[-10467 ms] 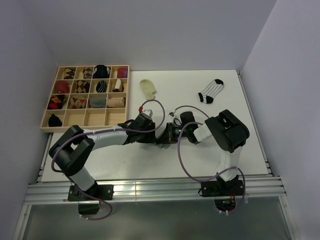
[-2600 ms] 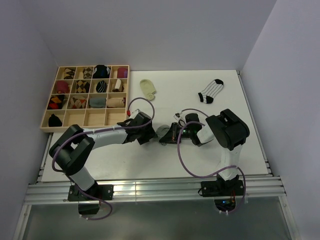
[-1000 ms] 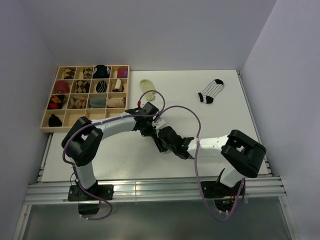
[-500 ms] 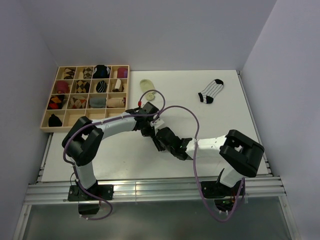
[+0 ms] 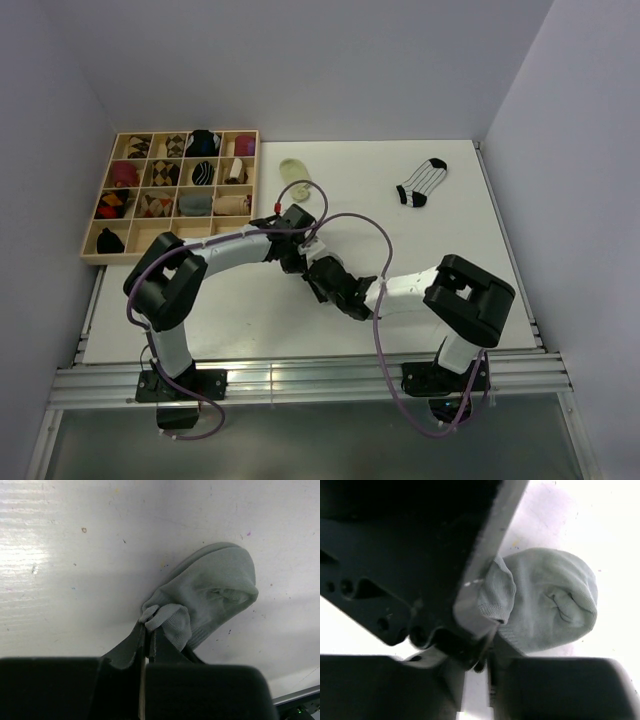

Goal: Roll the socks
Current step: Roll the sock at the center of the board.

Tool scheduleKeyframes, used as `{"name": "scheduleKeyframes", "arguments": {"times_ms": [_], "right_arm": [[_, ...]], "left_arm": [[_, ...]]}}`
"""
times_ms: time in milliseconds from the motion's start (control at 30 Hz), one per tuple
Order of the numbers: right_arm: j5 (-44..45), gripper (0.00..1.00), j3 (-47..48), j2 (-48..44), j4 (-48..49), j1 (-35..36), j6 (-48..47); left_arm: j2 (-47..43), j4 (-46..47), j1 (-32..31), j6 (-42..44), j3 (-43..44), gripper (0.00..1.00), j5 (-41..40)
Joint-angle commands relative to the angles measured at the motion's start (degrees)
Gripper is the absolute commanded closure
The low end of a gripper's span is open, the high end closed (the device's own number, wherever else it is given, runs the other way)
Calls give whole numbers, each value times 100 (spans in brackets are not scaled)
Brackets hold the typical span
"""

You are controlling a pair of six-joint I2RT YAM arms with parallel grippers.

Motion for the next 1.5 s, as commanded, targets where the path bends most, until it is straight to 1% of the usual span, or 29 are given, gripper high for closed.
{"name": "scheduleKeyframes", "arguments": {"times_ms": [0, 67, 100, 167, 200, 233, 267, 300, 367, 433, 467, 500, 533, 567, 600, 633, 667, 700, 733, 767, 800, 833, 967, 1100, 1200, 1267, 1333, 1367, 1467], "right_arm": [[33, 84, 239, 170, 61, -14, 125], [-107, 92, 239, 100, -44, -93, 229], [-203, 97, 204, 47, -71, -137, 274], [-694, 100, 195, -93, -220, -339, 440], [-905, 100, 177, -137, -281, -453, 519], [-1412, 100, 151, -181, -334, -567, 590], [-1670, 100, 133, -260, -343, -821, 756], [-1829, 100, 90, -304, -326, -954, 827], [-2696, 100, 98, -340, -378, -1331, 1056], [-3234, 100, 203, -296, -475, -1543, 1196], [-3785, 100, 256, -244, -493, -1640, 1301], [-4034, 100, 317, -208, -449, -1806, 1407], [-4280, 100, 327, -173, -397, -1877, 1521], [-4596, 100, 327, -69, -309, -1965, 1783], [-5147, 100, 353, -7, -125, -2149, 1934], [-5440, 100, 336, 55, 24, -2229, 2092], [-5660, 100, 318, 177, 174, -2316, 2450], [-6028, 100, 257, 239, 515, -2483, 2645], [-6206, 100, 230, 310, 675, -2554, 3013], [-6347, 100, 204, 476, 841, -2633, 3208], [-6487, 100, 143, 564, 1209, -2712, 3392], [-6689, 100, 142, 757, 1299, -2843, 3629], [-6814, 100, 186, 1161, 1432, -2968, 3877], [-6937, 100, 72, 1514, 1941, -3047, 4281], [-6981, 100, 45, 1734, 1977, -3100, 4370], [-6963, 100, 72, 1831, 1933, -3117, 4361], [-6972, 100, 81, 1892, 1932, -3135, 4387], [-6981, 100, 63, 1910, 1968, -3143, 4396], [-6989, 100, 89, 1936, 1933, -3161, 4387]], "left_arm": [[-42, 210, 24, 65, -73, 100, 139], [-147, 280, 33, 57, -152, 97, 121], [-209, 341, 33, 39, -187, 93, 103], [-393, 438, 77, 4, -328, 86, 68], [-455, 525, 86, -40, -381, 77, 33], [-534, 578, 130, -66, -485, 72, 16], [-683, 631, 147, -93, -556, 68, -2], [-771, 736, 174, -154, -618, 59, -28], [-1069, 851, 218, -233, -828, 48, -169], [-1263, 983, 261, -339, -1021, 35, -291], [-1473, 1018, 279, -374, -1092, 28, -344], [-1580, 1079, 297, -426, -1232, 20, -388], [-1694, 1210, 314, -427, -1312, 18, -432], [-1886, 1308, 332, -436, -1391, 17, -433], [-1967, 1387, 332, -444, -1548, 16, -433], [-2046, 1475, 332, -427, -1620, 16, -398], [-2142, 1641, 332, -436, -1690, 16, -302], [-2161, 1686, 332, -436, -1804, 17, -275], [-2178, 1739, 332, -427, -1857, 17, -231], [-2196, 1835, 332, -444, -1919, 18, -109], [-2187, 1879, 332, -453, -1980, 19, -64], [-2178, 1932, 332, -471, -2094, 19, -12], [-2117, 2196, 332, -637, -2358, 21, 156], [-1959, 2424, 323, -708, -2438, 21, 314], [-1783, 2433, 323, -761, -2385, 21, 393], [-1643, 2670, 323, -796, -2367, 21, 411], [-1511, 2697, 323, -805, -2324, 23, 402], [-1467, 2671, 323, -805, -2271, 26, 385], [-1326, 2671, 323, -796, -2209, 31, 288]]}}
